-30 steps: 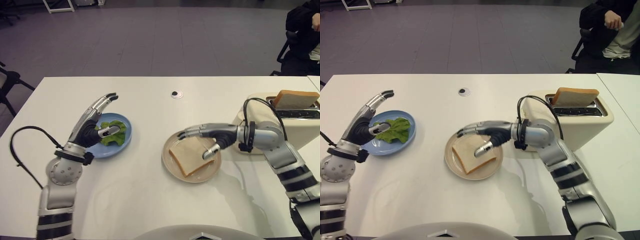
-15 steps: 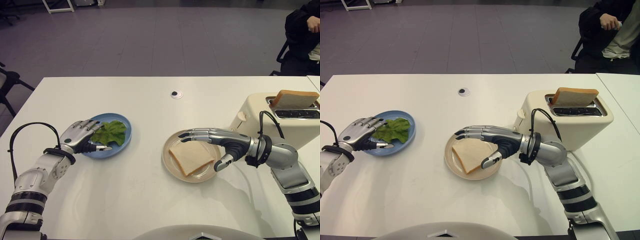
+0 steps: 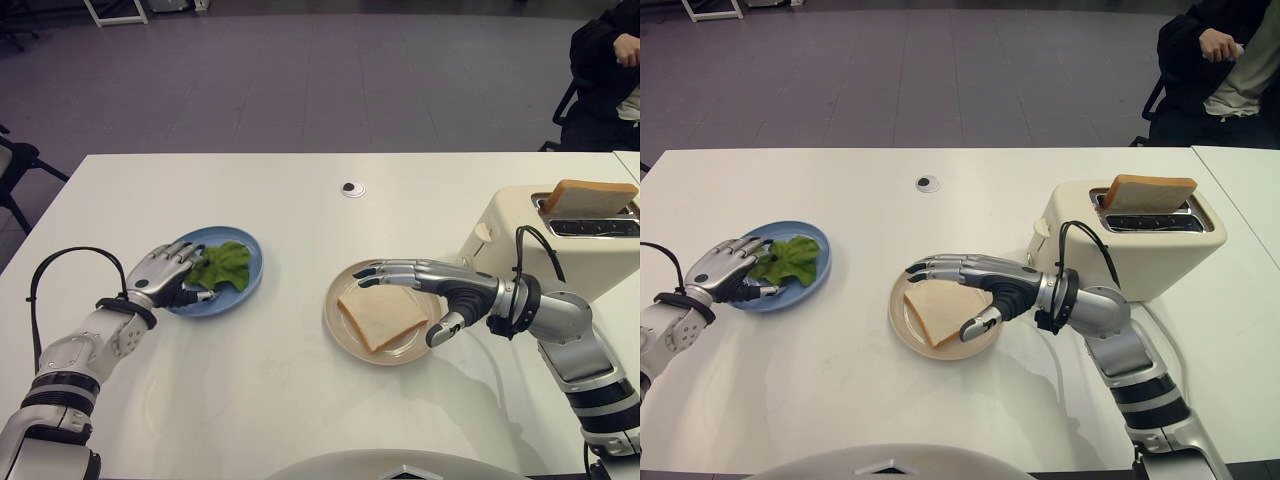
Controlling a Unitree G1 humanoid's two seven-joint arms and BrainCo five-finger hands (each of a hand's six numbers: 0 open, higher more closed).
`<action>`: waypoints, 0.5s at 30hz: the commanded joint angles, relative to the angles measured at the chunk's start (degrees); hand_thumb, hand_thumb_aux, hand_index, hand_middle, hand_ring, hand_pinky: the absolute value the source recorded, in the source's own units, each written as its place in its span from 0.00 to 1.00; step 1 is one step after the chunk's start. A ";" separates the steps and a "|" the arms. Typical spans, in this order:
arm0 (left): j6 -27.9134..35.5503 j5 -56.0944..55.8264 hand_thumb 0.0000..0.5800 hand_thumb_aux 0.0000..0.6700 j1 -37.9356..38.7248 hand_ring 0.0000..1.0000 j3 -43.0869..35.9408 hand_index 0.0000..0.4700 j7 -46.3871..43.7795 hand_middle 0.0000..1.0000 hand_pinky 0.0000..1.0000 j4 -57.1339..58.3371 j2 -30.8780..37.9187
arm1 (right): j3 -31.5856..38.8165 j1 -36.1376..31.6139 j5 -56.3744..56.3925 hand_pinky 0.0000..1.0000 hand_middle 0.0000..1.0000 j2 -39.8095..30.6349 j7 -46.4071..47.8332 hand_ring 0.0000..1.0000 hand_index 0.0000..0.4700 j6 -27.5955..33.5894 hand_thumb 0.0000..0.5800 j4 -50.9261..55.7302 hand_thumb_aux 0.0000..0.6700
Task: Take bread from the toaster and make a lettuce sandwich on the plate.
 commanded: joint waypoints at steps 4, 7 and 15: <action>0.27 -0.28 0.96 0.79 -0.17 0.00 -3.24 0.79 0.64 0.00 0.00 0.56 -0.63 | 0.74 -0.10 -0.25 0.00 0.00 0.37 0.44 0.00 0.00 -0.61 0.00 1.09 0.00; -0.04 -1.29 1.00 0.93 0.62 0.00 -3.02 0.93 1.27 0.00 0.00 -0.90 -0.09 | 1.05 -0.29 -0.63 0.00 0.00 0.52 0.36 0.00 0.00 -0.97 0.00 1.68 0.00; 0.45 -5.89 1.00 1.00 7.11 0.00 1.28 1.00 -0.13 0.00 0.00 -13.89 1.97 | 1.26 -1.07 -1.71 0.00 0.00 1.06 0.05 0.00 0.00 -1.92 0.00 3.33 0.00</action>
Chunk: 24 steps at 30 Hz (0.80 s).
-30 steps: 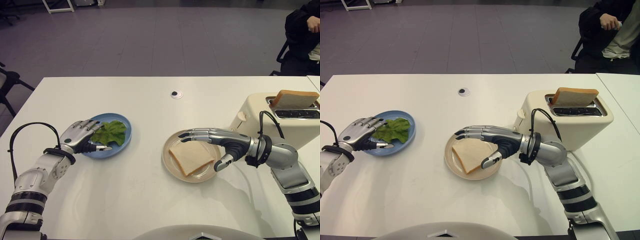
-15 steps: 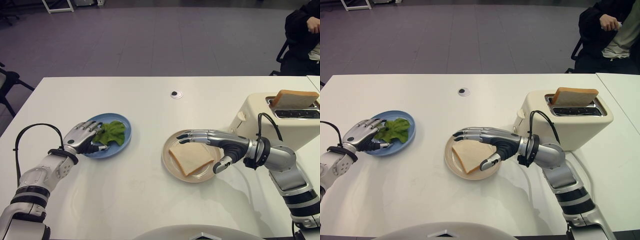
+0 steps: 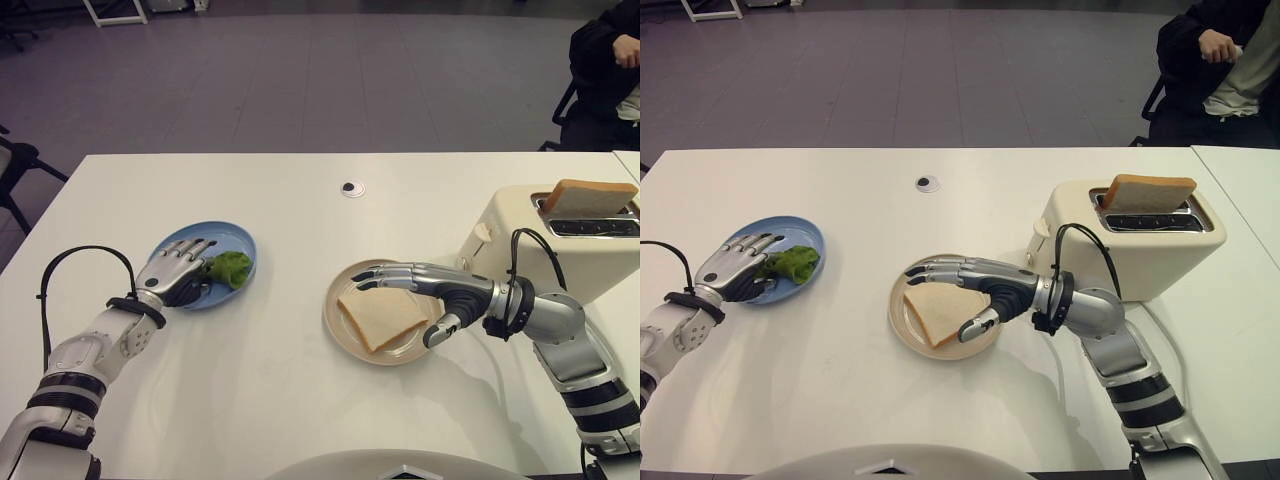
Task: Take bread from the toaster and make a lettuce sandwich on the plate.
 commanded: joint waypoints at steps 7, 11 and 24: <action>5.66 -2.36 1.00 1.00 7.70 0.00 10.17 1.00 -2.81 0.00 0.00 -23.94 1.39 | -1.89 -1.92 -0.37 0.00 0.00 1.10 -2.34 0.00 0.00 -1.51 0.00 1.61 0.00; 8.88 -1.18 1.00 1.00 4.85 0.00 7.76 1.00 -6.41 0.00 0.00 -40.75 -6.42 | -9.72 -1.48 4.74 0.00 0.00 1.49 -7.07 0.00 0.00 -1.69 0.00 1.51 0.00; 8.92 21.55 1.00 1.00 -3.73 0.00 -19.35 1.00 -2.72 0.00 0.00 -27.84 -27.51 | -20.72 -2.43 13.75 0.00 0.00 2.98 -11.56 0.00 0.00 -1.38 0.00 6.02 0.00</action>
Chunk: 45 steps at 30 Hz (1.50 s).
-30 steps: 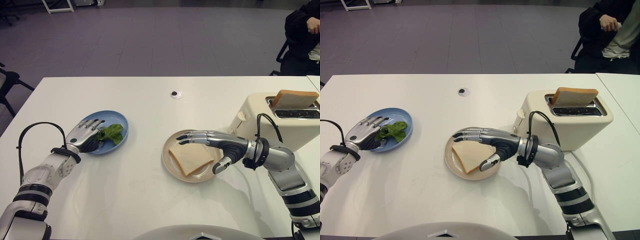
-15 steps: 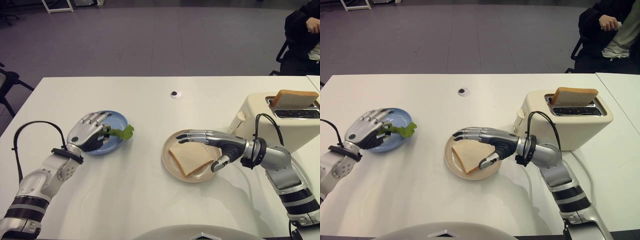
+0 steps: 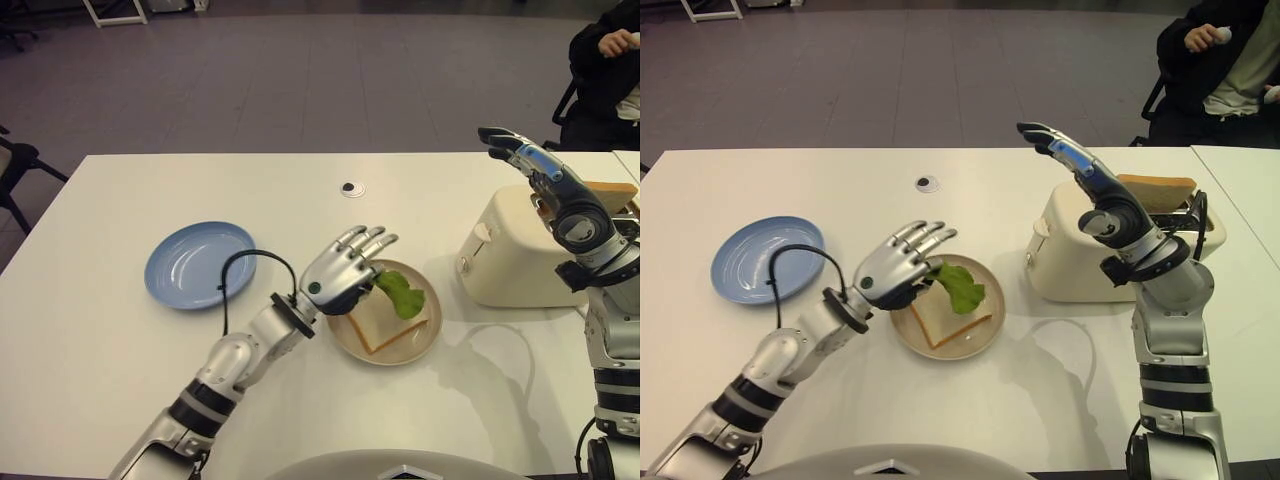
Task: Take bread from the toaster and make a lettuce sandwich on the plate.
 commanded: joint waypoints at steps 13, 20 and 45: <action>0.43 0.86 0.00 0.00 0.89 0.00 -0.71 0.00 4.98 0.00 0.00 1.70 2.20 | 1.99 1.09 -0.22 0.00 0.00 1.64 1.90 0.00 0.00 -0.17 0.00 -1.12 0.00; -0.37 0.22 0.32 0.18 4.44 0.00 1.67 0.18 4.94 0.00 0.00 -2.34 5.93 | 1.65 1.12 0.52 0.00 0.00 1.49 2.04 0.00 0.00 0.38 0.00 -1.52 0.00; -9.17 -58.66 0.00 0.00 24.44 0.00 17.09 0.00 -12.99 0.00 0.00 -10.06 -4.72 | 15.89 -30.87 -51.15 0.00 0.00 -33.10 -29.41 0.00 1.00 -26.77 1.00 69.22 1.00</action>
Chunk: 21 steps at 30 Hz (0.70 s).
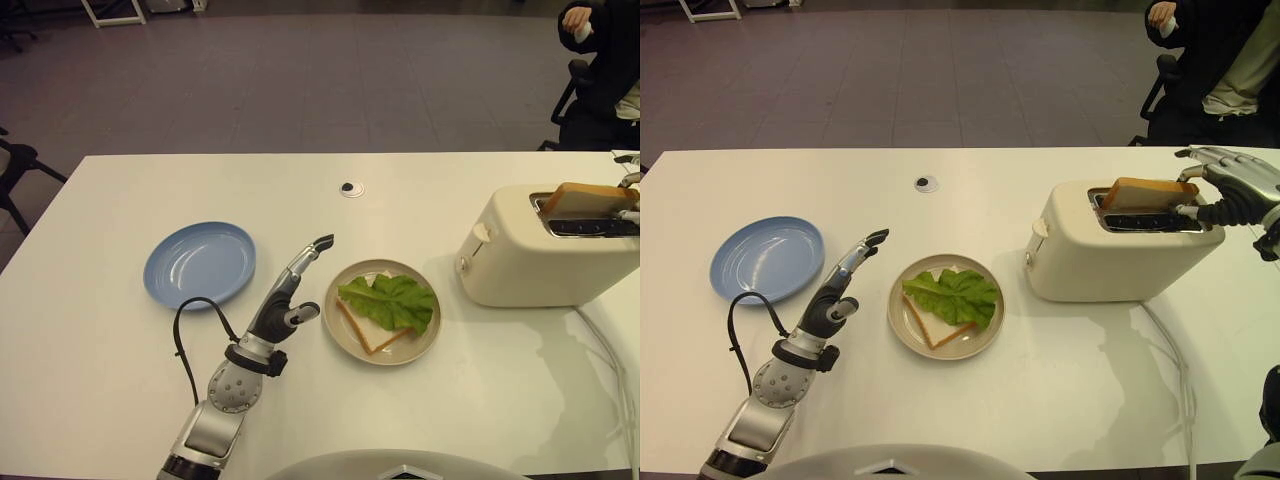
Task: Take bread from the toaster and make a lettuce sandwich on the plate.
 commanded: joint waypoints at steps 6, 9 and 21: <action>-0.24 1.32 0.00 0.00 1.04 0.00 2.56 0.00 -1.81 0.00 0.00 1.41 -2.65 | 0.91 -5.01 8.34 0.00 0.00 2.24 6.66 0.00 1.00 -6.37 1.00 3.63 1.00; -0.36 1.33 0.00 0.00 0.82 0.00 3.07 0.00 -2.27 0.00 0.00 1.71 -3.32 | -3.36 -8.08 18.66 0.00 0.00 2.76 16.58 0.00 1.00 -5.69 1.00 4.79 1.00; -1.30 0.30 0.00 0.00 0.45 0.00 5.23 0.00 -2.80 0.00 0.00 4.10 -5.85 | -13.85 -17.14 61.70 0.00 0.00 11.63 80.50 0.00 1.00 30.31 1.00 -14.75 1.00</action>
